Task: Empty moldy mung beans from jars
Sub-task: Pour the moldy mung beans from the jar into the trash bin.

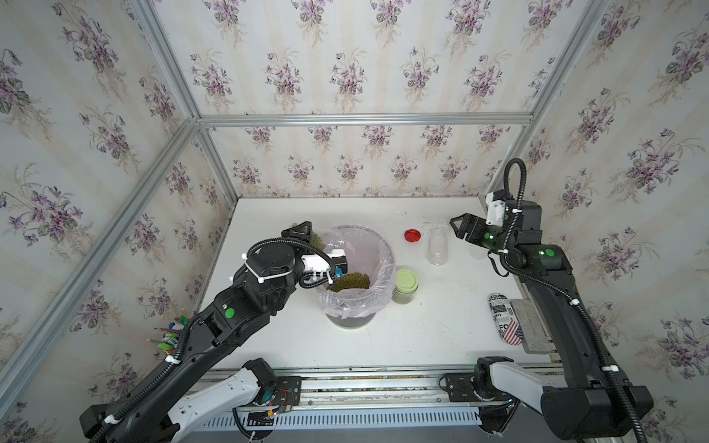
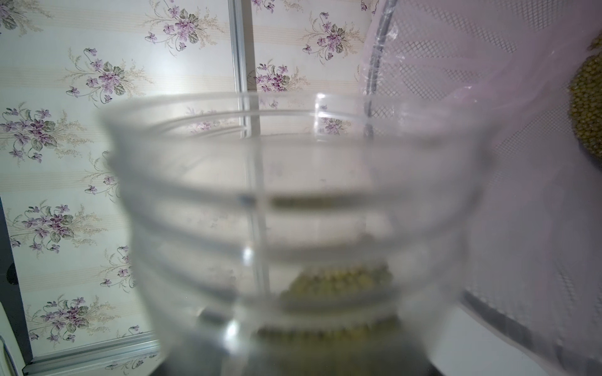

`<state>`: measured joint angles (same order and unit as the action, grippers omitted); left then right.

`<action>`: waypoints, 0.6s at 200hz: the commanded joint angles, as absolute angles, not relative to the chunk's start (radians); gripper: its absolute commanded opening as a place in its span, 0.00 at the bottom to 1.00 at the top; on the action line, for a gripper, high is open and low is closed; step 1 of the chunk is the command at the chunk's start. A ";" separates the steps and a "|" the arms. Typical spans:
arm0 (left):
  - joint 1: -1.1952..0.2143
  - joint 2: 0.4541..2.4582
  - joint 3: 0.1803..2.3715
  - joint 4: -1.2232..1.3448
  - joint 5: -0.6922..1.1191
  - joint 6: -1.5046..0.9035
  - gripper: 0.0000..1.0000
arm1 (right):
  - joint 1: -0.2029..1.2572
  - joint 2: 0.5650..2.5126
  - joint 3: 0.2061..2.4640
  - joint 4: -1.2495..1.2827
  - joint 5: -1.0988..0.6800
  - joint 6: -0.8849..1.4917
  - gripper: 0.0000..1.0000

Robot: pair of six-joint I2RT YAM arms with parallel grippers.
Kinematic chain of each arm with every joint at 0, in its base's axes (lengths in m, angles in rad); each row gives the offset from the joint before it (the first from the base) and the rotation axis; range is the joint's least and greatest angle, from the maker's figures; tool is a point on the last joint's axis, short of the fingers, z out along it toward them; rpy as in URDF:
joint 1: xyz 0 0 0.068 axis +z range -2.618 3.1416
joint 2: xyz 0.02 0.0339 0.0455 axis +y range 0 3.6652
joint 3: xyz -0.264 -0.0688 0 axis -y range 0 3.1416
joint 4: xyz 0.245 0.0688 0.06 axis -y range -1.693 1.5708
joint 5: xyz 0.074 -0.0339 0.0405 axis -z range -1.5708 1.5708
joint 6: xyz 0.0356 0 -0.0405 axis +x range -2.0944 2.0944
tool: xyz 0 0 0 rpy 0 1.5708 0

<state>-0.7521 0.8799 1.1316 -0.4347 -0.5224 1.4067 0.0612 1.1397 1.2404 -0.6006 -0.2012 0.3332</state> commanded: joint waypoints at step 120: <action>-0.752 0.885 1.133 -0.388 -0.586 1.536 0.51 | 0.063 1.126 1.236 -0.568 -0.193 0.328 0.85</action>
